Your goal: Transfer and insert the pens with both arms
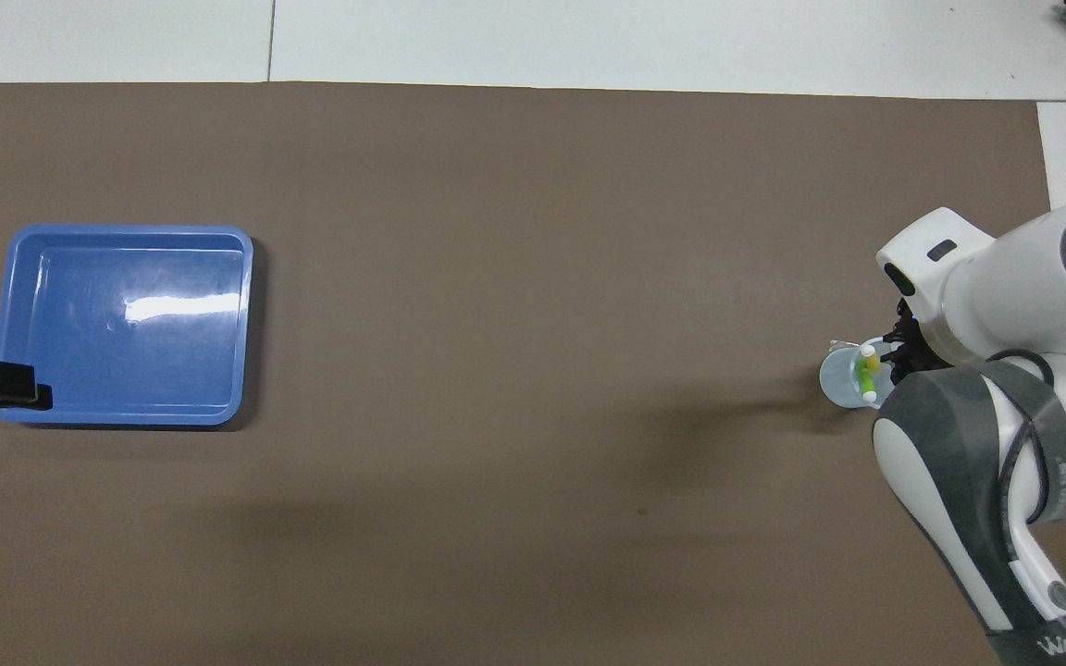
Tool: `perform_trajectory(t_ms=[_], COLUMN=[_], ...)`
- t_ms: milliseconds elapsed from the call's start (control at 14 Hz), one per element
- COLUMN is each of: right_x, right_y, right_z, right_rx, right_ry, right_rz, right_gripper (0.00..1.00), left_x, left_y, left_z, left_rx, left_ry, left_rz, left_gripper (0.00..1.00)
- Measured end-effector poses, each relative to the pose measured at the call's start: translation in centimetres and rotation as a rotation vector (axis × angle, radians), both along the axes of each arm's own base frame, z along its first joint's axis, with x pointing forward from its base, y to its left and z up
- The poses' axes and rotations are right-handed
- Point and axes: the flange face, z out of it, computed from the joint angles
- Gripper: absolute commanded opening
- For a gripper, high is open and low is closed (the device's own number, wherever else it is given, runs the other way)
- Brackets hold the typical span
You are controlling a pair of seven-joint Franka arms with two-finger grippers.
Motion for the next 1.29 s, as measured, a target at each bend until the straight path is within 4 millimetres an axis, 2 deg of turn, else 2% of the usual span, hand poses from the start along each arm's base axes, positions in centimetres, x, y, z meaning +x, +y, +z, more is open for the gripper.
perform_trajectory(t_ms=[143,286,501,644,715,787,1073,1287], right_x=[-0.6,-0.8,-1.5,-1.6,-1.6,-1.6,-1.5,-1.2], right_y=[-1.0,-0.9,-1.3,-2.0,-2.2,-2.2,-1.8,-0.9], right_z=[-0.8,-1.9,-4.1,-4.7,-4.8,-4.8,-4.0,-2.4], right_rx=[-0.002,0.004,0.007,0.009,0.009,0.009,0.019,0.082], right_ry=[0.004,-0.026,-0.013,-0.019,-0.019,-0.019,-0.024,-0.05], right_rz=[-0.016,-0.005,-0.007,-0.017,-0.02,-0.02,-0.03,-0.088], right_gripper=[0.0,0.0,0.01,0.25,0.74,1.0,1.0,1.0], left_x=[0.5,0.6,0.5,0.6,0.9,1.5,4.3,5.2], left_y=[-0.5,-1.0,0.3,1.1,1.1,1.0,0.8,-0.8], left_z=[0.1,0.2,0.2,0.1,0.0,0.2,2.1,3.2], left_rx=[0.004,-0.005,-0.039,-0.033,-0.023,-0.016,0.054,0.095], left_ry=[-0.027,-0.032,-0.035,-0.032,-0.03,-0.034,-0.069,-0.078], left_rz=[-0.01,-0.025,-0.017,-0.006,-0.009,-0.014,-0.043,-0.085], left_gripper=[1.0,1.0,1.0,1.0,1.0,1.0,1.0,1.0])
